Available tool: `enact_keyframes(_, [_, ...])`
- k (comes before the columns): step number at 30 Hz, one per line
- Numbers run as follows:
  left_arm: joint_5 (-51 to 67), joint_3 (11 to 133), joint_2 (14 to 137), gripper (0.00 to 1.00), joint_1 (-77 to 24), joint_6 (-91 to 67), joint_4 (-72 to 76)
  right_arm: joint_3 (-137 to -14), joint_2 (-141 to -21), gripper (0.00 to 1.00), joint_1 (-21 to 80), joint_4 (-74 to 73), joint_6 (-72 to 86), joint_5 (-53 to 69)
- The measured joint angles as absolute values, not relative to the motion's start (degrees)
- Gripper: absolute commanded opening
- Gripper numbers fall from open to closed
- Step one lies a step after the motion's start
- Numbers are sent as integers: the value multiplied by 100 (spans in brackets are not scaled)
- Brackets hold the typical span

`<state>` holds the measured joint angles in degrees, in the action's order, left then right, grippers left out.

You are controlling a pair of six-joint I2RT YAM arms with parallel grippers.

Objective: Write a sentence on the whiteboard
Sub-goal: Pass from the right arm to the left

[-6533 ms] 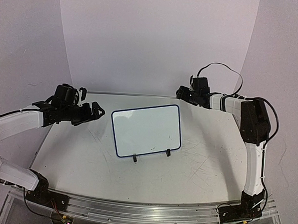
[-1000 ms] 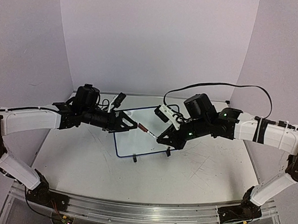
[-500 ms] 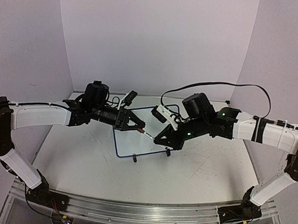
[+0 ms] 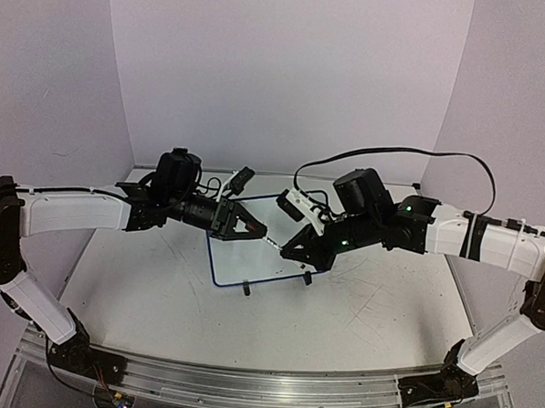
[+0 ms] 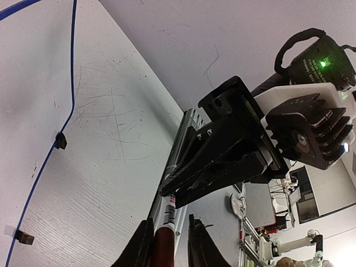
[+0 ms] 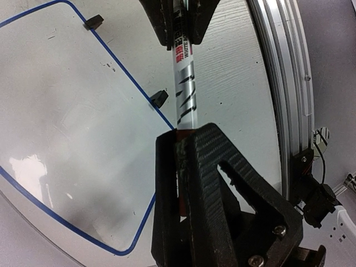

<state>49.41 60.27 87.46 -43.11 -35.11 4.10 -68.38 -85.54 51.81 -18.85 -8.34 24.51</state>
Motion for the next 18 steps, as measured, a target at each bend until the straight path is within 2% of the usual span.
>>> enact_keyframes(2, [4936,6026,8740,4,-4308,-3471,409,-6838,-8554,0,5183,-1882,-834,2451])
enact_keyframes(3, [4933,6025,8739,1,-4307,-3453,407,-6838,-8554,5,5184,-1880,-833,2448])
enact_keyframes(7, [4835,6016,8671,0,-4307,-3363,343,-6826,-8553,53,5187,-1808,-704,2304])
enact_keyframes(9, [4695,6015,8539,0,-4308,-3274,292,-6752,-8548,64,5196,-1614,-523,2135])
enact_keyframes(12, [4392,6014,8218,0,-4309,-3128,287,-6523,-8537,76,5196,-1191,27,1979])
enact_keyframes(13, [4262,6014,8082,0,-4309,-3107,307,-6419,-8527,88,5196,-1005,278,1971])
enact_keyframes(14, [4156,6012,7956,0,-4309,-3092,339,-6311,-8511,94,5194,-818,511,1956])
enact_keyframes(15, [4039,6009,7822,0,-4309,-3087,397,-6188,-8481,98,5192,-606,747,1950])
enact_keyframes(18, [3730,6005,7504,0,-4308,-3059,581,-5478,-8142,98,5194,472,1523,1888])
